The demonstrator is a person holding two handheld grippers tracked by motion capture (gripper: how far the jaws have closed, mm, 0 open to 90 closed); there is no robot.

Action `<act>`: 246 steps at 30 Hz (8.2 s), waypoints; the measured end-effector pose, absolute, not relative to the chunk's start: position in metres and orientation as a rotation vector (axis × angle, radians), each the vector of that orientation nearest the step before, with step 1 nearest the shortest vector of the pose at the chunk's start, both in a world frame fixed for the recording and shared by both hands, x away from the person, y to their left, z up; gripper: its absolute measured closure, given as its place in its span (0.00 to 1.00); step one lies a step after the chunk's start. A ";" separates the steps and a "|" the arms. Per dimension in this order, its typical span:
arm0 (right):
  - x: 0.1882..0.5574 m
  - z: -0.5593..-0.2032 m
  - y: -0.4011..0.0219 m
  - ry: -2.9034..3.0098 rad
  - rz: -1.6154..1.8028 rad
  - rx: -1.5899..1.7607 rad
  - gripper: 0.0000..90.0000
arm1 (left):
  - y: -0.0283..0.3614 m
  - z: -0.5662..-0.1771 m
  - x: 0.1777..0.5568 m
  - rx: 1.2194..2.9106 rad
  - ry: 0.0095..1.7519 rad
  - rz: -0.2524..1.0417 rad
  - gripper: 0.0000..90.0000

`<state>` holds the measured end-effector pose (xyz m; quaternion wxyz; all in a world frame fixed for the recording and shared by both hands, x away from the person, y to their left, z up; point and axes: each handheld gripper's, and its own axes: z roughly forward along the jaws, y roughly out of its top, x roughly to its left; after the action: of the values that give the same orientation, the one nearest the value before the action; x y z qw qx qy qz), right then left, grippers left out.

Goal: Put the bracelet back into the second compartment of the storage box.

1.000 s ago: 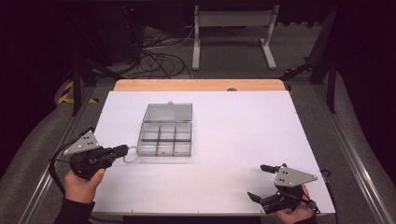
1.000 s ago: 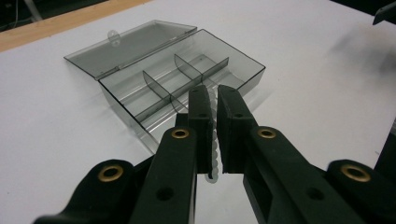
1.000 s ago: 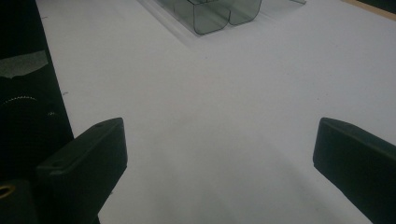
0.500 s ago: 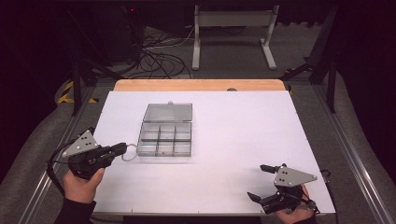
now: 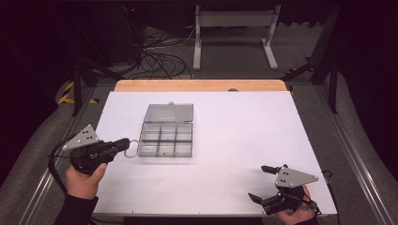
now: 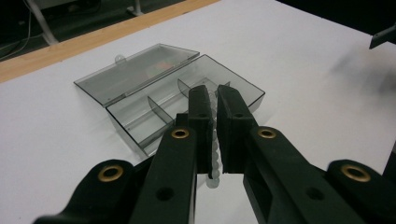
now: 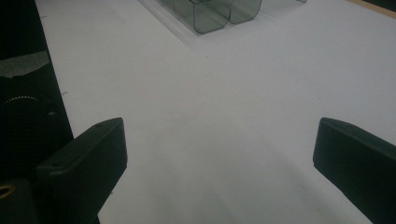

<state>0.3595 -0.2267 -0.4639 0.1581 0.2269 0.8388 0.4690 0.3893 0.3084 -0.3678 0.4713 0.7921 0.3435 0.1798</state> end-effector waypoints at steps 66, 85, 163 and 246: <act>0.359 -0.465 -0.230 2.406 1.354 0.652 0.04 | 0.231 -0.385 0.487 1.795 0.912 0.280 0.94; 0.359 -0.465 -0.230 2.414 1.352 0.646 0.04 | 0.212 -0.405 0.500 1.843 0.952 0.258 0.94; 0.360 -0.466 -0.229 2.422 1.355 0.648 0.04 | 0.232 -0.375 0.463 1.876 0.905 0.471 0.35; 0.358 -0.466 -0.228 2.433 1.354 0.640 0.03 | 0.299 -0.429 0.352 1.960 0.705 0.386 0.28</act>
<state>0.3579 -0.2275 -0.4657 0.1420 0.2218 0.8430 0.4690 0.3522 0.2994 -0.4286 0.4896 0.8068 0.2902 0.1587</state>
